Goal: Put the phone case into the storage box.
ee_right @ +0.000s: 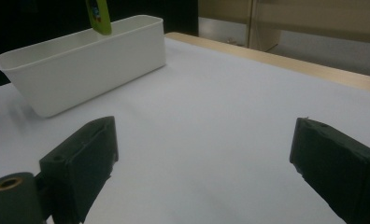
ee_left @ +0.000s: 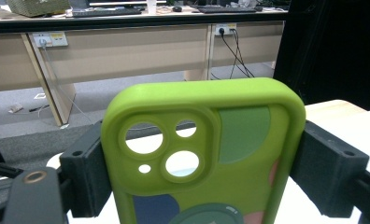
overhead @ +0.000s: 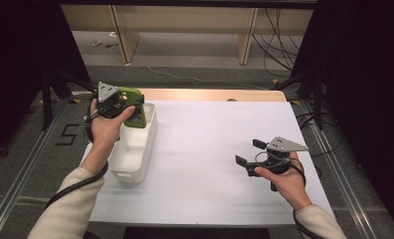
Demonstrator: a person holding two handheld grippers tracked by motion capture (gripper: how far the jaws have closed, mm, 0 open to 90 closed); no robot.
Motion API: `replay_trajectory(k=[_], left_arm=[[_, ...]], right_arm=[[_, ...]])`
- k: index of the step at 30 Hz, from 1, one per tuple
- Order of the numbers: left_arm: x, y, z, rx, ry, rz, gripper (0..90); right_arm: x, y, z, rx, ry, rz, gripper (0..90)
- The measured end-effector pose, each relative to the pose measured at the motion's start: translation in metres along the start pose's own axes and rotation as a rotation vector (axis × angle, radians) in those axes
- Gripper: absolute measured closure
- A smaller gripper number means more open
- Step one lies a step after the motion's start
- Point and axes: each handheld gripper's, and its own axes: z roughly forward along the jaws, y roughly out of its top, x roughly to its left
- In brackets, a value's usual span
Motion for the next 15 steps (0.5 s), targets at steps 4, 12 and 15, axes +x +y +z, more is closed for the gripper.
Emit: replay_trajectory(k=[4, 12, 15], left_arm=[[0.0003, 0.0003, 0.0005, 0.000, 0.000, -0.002, 16.2], [0.0006, 0.0007, 0.0019, 0.004, 0.001, -0.001, 16.2], [0.0007, 0.0012, 0.0023, 0.003, 0.000, 0.001, 16.2]], right_arm=[[0.0000, 0.0000, -0.0002, 0.002, 0.000, -0.001, 8.8], [-0.0001, 0.0000, -0.0002, 0.002, 0.000, -0.001, 8.8], [0.0000, 0.0001, -0.0002, 0.002, 0.000, -0.002, 8.9]])
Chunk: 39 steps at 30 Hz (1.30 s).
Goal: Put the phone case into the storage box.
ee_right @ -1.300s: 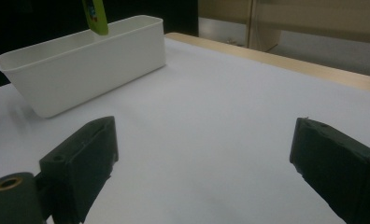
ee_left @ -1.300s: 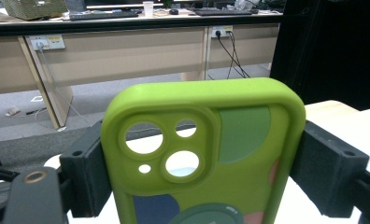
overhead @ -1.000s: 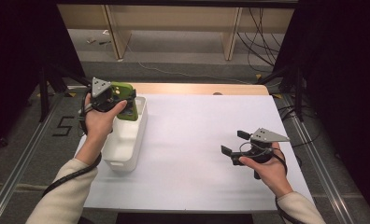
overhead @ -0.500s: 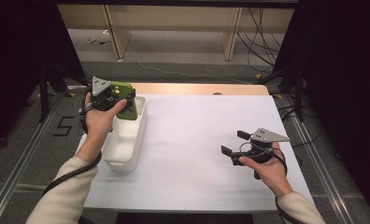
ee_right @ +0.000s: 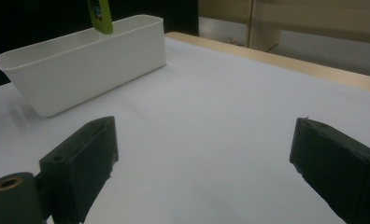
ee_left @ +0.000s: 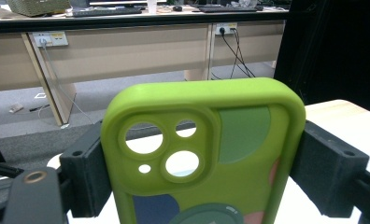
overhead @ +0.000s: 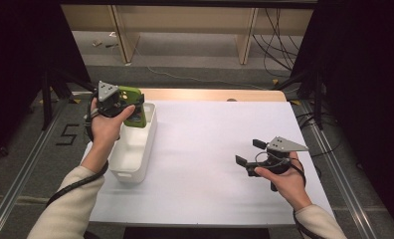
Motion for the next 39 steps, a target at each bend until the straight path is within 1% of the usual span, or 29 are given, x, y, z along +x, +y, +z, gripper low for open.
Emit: replay_trajectory(k=[21, 28, 39], left_arm=[[0.0017, 0.0022, 0.0041, 0.006, 0.003, 0.002, 16.3], [0.0025, 0.0027, 0.0057, 0.009, 0.005, 0.003, 16.2], [0.0023, 0.0035, 0.0083, 0.012, 0.005, 0.004, 16.3]], right_arm=[[-0.0003, 0.0004, -0.0006, -0.001, 0.000, -0.002, 8.8], [0.0004, 0.0002, -0.0002, 0.001, 0.007, -0.005, 8.9], [-0.0011, -0.0011, -0.0035, 0.001, -0.001, -0.003, 8.9]])
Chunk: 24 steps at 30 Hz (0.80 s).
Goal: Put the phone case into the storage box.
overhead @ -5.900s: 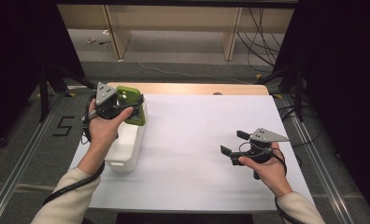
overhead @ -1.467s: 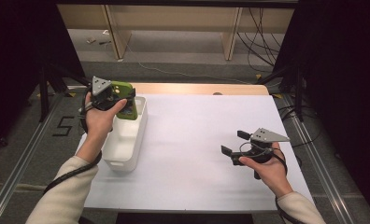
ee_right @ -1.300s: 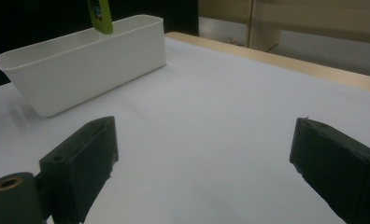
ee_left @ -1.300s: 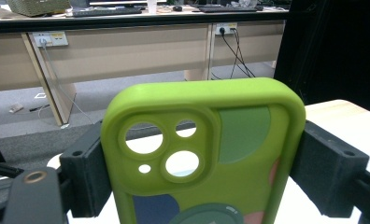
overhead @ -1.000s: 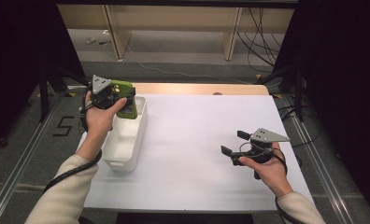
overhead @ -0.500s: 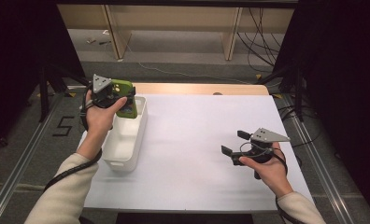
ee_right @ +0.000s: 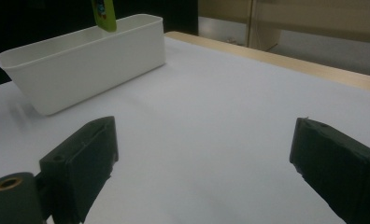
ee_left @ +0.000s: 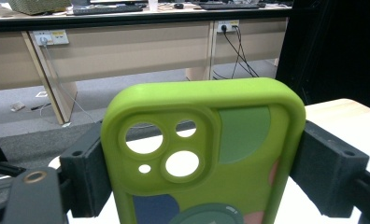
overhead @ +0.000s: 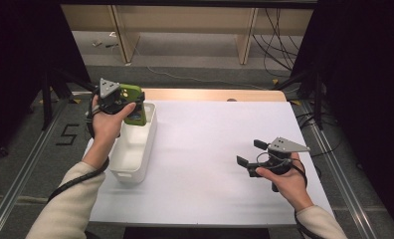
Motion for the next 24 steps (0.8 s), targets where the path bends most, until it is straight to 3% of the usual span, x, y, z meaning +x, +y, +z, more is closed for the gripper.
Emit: replay_trajectory(k=[24], left_arm=[[0.0024, 0.0000, 0.0059, 0.006, 0.005, -0.003, 16.2]], right_arm=[[-0.0011, -0.0013, -0.0034, -0.003, -0.004, 0.005, 8.9]])
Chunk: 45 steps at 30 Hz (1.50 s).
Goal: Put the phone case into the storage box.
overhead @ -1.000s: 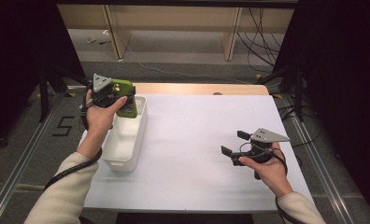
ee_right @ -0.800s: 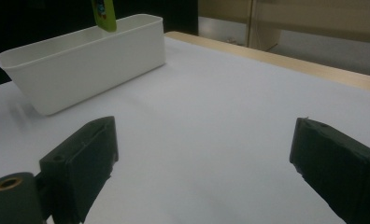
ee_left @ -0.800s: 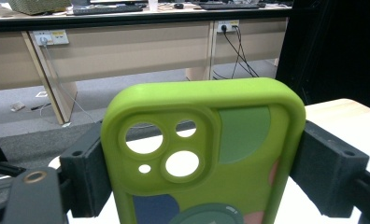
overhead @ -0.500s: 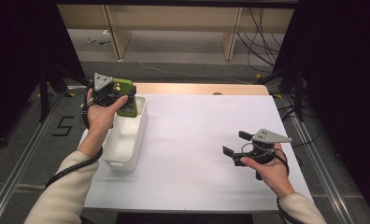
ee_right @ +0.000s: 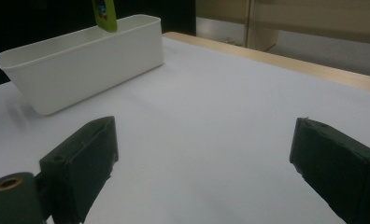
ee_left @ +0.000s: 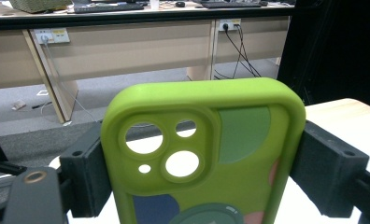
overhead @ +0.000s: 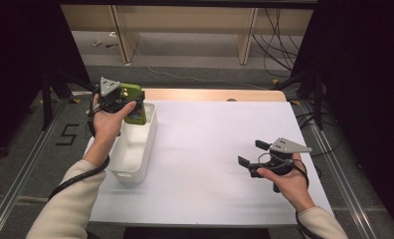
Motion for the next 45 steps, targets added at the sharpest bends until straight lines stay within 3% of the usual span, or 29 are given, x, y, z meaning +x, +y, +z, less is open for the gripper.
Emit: replay_trajectory(k=[45], left_arm=[[0.003, -0.001, 0.015, 0.021, 0.009, 0.003, 16.2]], right_arm=[[-0.002, -0.001, -0.002, 0.000, -0.006, 0.001, 8.9]])
